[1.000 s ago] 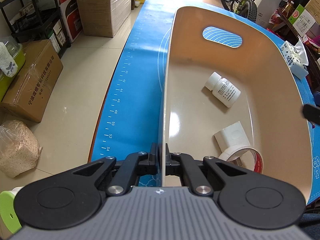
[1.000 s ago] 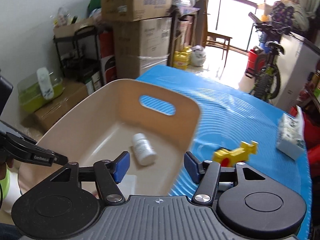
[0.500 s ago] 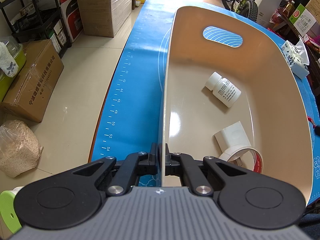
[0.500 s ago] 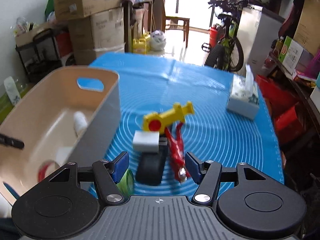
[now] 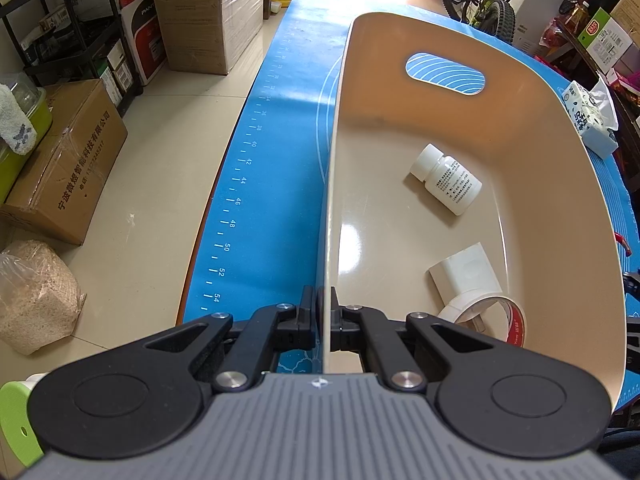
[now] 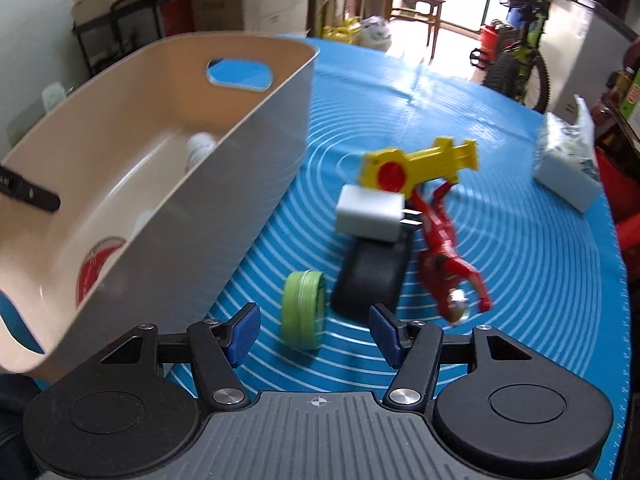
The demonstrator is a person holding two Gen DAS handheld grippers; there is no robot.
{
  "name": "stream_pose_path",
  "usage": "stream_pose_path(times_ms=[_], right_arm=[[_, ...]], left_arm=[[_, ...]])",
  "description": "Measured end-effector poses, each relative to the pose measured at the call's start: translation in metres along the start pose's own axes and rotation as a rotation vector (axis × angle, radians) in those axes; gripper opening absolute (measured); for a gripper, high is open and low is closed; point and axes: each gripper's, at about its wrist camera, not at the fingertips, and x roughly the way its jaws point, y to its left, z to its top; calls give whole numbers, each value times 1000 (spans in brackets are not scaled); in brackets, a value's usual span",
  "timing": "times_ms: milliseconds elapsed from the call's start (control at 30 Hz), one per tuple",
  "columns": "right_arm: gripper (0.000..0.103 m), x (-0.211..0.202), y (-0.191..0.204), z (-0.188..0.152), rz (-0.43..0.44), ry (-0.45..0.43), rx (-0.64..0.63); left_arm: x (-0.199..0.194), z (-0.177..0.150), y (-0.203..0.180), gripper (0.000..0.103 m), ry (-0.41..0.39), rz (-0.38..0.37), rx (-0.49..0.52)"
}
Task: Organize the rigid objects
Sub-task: 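Move the right tool back toward the green tape roll, then grasp the green tape roll with the right gripper and lift it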
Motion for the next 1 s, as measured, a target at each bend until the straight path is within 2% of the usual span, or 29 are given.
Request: stream_pose_path(times_ms=[133, 267, 333, 367, 500, 733, 1000], right_arm=[[63, 9, 8, 4, -3, -9, -22], [51, 20, 14, 6, -10, 3, -38], [51, 22, 15, 5, -10, 4, -40], [42, 23, 14, 5, -7, 6, -38], [29, 24, 8, 5, -34, 20, -27], [29, 17, 6, 3, -43, 14, -21], [29, -18, -10, 12, -68, -90, 87]], left_arm=[[0, 0, 0, 5, 0, 0, 0], [0, 0, 0, 5, 0, 0, 0], [0, 0, 0, 5, 0, 1, 0], [0, 0, 0, 5, 0, 1, 0], [0, 0, 0, 5, 0, 2, 1], [0, 1, -1, 5, 0, 3, 0], [0, 1, -1, 5, 0, 3, 0]])
